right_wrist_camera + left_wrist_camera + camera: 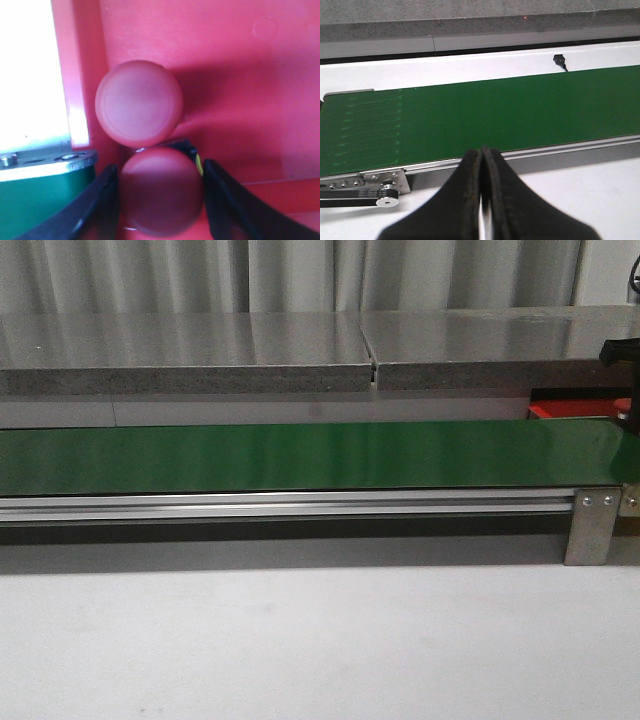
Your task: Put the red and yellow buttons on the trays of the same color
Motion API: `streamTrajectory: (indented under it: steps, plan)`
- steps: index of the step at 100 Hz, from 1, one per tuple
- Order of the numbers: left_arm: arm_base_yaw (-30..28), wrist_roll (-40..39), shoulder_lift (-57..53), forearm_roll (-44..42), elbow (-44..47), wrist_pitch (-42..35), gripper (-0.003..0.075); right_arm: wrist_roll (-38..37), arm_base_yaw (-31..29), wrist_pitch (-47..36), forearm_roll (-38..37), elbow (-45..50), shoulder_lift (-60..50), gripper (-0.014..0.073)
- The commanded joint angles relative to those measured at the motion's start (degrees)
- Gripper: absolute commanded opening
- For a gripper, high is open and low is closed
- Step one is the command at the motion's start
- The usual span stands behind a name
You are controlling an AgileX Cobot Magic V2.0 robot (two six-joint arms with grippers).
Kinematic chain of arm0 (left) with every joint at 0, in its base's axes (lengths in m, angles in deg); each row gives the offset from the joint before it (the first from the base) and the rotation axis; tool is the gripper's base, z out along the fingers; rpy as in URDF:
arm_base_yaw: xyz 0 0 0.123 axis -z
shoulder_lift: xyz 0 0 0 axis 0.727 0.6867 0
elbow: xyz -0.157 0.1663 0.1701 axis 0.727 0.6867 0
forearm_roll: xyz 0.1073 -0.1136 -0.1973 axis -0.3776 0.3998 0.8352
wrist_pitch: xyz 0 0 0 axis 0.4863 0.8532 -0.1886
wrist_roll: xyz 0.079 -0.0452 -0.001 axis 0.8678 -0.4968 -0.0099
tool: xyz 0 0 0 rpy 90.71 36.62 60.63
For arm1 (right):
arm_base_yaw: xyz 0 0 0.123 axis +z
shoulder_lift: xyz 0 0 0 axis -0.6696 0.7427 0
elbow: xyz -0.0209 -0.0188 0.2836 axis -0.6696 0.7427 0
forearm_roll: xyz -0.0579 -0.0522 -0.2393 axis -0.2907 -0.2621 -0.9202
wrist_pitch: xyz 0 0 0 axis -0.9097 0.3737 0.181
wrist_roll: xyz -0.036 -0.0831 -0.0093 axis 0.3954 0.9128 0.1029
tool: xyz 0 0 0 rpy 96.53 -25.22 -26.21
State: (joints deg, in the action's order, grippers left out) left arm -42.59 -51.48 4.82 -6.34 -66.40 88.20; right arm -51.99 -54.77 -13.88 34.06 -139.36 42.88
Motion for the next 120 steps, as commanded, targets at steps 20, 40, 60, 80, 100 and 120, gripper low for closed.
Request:
streamTrajectory:
  steps: [20, 40, 60, 80, 100, 120]
  plan:
    - [0.56, -0.57, 0.04, 1.12, -1.50, -3.99, -0.0019, 0.26, -0.32, -0.45, 0.54, -1.41, -4.80, 0.0400]
    - [0.56, -0.57, 0.04, 1.12, -1.50, -4.10, -0.0019, 1.43, 0.05, -0.31, -0.02, -0.52, -9.65, 0.0400]
    - [0.56, -0.57, 0.04, 1.12, -1.50, -4.10, -0.0019, 4.03, 1.38, -0.14, -2.56, 4.30, -16.36, 0.0395]
    - [0.56, -0.57, 0.04, 1.12, -1.50, -4.10, -0.0019, 4.19, 3.56, -3.26, -5.75, 12.97, -24.82, 0.0118]
    - [0.56, -0.57, 0.04, 1.12, -1.50, -4.10, -0.0019, 4.26, 4.88, -4.97, -5.69, 22.03, -32.87, -0.0129]
    - [0.56, -0.57, 0.04, 1.12, -1.50, -4.10, -0.0019, 4.36, 7.58, -7.34, -5.69, 30.05, -42.13, -0.0121]
